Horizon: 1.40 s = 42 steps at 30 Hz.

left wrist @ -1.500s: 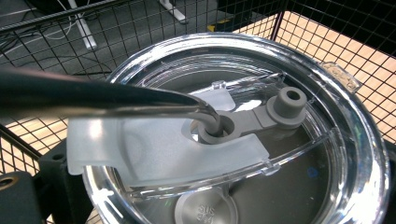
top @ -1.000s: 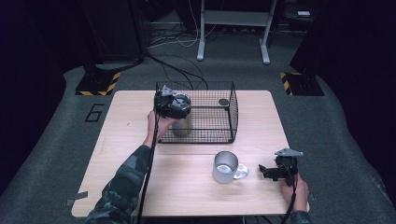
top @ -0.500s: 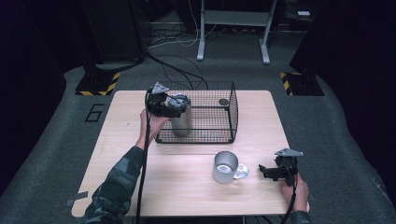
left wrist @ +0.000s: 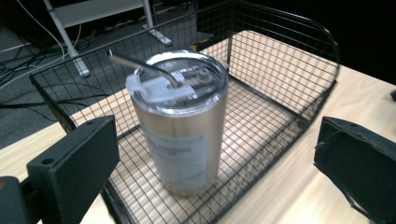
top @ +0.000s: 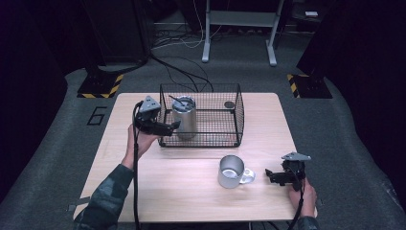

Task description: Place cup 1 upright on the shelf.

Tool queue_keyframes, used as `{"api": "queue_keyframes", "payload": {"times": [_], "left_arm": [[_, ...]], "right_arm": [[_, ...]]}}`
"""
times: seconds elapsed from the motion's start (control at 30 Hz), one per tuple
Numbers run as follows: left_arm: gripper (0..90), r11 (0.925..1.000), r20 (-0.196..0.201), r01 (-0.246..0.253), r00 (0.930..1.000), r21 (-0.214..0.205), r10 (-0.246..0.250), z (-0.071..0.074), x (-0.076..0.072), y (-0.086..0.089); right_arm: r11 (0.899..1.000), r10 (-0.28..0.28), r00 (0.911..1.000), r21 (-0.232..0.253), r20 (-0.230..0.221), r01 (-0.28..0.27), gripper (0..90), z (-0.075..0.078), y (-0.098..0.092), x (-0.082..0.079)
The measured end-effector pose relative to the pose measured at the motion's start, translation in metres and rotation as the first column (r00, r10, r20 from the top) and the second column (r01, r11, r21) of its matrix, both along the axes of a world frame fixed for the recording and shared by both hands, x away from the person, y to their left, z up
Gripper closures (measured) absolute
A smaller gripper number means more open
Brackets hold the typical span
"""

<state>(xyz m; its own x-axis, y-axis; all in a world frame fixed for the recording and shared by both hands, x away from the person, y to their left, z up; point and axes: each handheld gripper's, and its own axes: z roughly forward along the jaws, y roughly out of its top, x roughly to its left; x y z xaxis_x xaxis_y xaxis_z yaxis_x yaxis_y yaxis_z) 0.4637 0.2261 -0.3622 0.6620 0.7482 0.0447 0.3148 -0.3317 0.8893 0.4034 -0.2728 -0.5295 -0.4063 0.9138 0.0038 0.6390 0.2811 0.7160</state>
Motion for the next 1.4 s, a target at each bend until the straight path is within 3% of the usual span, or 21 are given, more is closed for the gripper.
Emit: {"api": "queue_keyframes", "payload": {"times": [0.13,0.2,0.27,0.4,0.47,0.73,1.13,1.4], "left_arm": [[0.0,0.9996,-0.004,0.019,0.9998,0.020,-0.019,-0.005,-0.015,0.006],[0.1,0.9996,0.008,0.014,0.9999,0.026,-0.014,-0.008,-0.022,0.009],[0.0,0.9994,-0.009,0.021,0.9997,0.026,-0.021,-0.011,-0.028,0.014],[0.2,0.9989,-0.006,0.007,1.0000,0.046,-0.007,-0.019,-0.040,0.024],[0.3,0.9986,-0.004,-0.003,1.0000,0.053,0.004,-0.025,-0.046,0.028],[0.0,0.9936,-0.056,-0.015,0.9982,0.112,0.021,-0.056,-0.062,0.042],[0.0,0.9943,-0.134,-0.045,0.9892,0.097,0.058,-0.093,-0.073,0.060],[0.0,0.9914,-0.142,-0.097,0.9838,0.087,0.109,-0.109,-0.077,0.071]], "right_arm": [[1.000,0.000,1.0000,-0.001,0.000,0.000,0.0,0.000,0.000,0.000],[1.000,0.001,1.0000,-0.001,0.000,-0.001,0.0,0.000,0.000,0.000],[1.000,0.000,1.0000,0.000,0.000,0.000,0.0,0.000,0.000,0.000],[1.000,0.001,1.0000,-0.001,0.000,-0.001,0.0,0.000,0.000,0.000],[1.000,0.000,1.0000,0.000,0.000,0.000,0.0,0.000,0.000,0.000],[1.000,0.001,1.0000,-0.001,0.000,-0.001,0.0,0.000,0.000,0.000],[1.000,0.000,1.0000,-0.001,0.001,0.000,0.0,0.000,0.000,0.000],[1.000,-0.002,1.0000,0.002,0.003,0.002,0.0,0.000,0.000,0.000]]}}
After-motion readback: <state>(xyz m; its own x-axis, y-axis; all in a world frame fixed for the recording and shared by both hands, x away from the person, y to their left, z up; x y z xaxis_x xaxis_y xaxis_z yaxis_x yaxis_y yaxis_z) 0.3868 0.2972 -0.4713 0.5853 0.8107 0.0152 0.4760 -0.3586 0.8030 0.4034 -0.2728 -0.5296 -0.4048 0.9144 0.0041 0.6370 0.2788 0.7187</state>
